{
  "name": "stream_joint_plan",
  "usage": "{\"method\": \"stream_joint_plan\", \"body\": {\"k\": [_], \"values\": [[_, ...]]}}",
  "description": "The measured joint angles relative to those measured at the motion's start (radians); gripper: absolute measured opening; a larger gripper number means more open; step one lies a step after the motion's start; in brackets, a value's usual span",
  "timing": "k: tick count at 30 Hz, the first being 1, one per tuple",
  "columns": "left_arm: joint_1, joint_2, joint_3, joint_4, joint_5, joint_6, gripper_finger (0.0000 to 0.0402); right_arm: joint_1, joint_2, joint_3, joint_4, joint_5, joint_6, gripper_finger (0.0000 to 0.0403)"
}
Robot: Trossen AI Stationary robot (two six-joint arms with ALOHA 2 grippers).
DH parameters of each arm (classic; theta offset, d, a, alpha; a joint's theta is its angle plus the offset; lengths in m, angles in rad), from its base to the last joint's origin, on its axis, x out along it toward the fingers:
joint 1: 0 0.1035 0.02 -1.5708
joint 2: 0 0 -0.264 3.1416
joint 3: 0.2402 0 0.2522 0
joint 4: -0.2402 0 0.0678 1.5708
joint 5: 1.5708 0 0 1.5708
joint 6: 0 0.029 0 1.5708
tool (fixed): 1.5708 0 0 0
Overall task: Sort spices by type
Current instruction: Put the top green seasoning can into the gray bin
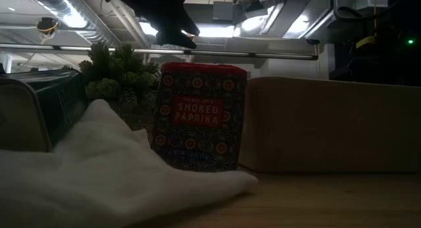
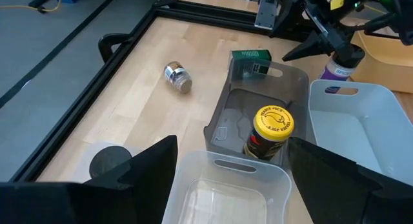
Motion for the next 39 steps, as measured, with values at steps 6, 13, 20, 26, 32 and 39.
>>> {"method": "stream_joint_plan", "body": {"k": [6, 13, 20, 26, 32, 39], "values": [[-0.001, 0.000, 0.000, -0.001, 0.000, 0.000, 0.0276, 0.009, -0.001, -0.015, 0.016, 0.000, 0.001, 0.0319], [-0.001, 0.000, 0.000, -0.001, 0.000, 0.000, 0.0276, 0.117, -0.007, -0.080, 0.033, 0.035, 0.154, 0.0319], [-0.001, 0.000, 0.000, 0.000, 0.000, -0.011, 0.0276, 0.221, -0.010, -0.147, 0.082, 0.170, 0.299, 0.0319], [0.000, 0.000, 0.000, 0.000, 0.000, -0.019, 0.0276, 0.222, -0.010, -0.232, 0.212, 0.206, 0.301, 0.0319], [0.000, 0.000, 0.000, 0.000, 0.000, -0.019, 0.0276, 0.222, -0.010, -0.282, 0.258, 0.293, 0.301, 0.0319], [0.000, 0.000, 0.000, 0.000, 0.000, -0.019, 0.0276, 0.222, -0.010, -0.332, 0.344, 0.278, 0.301, 0.0319]]}}
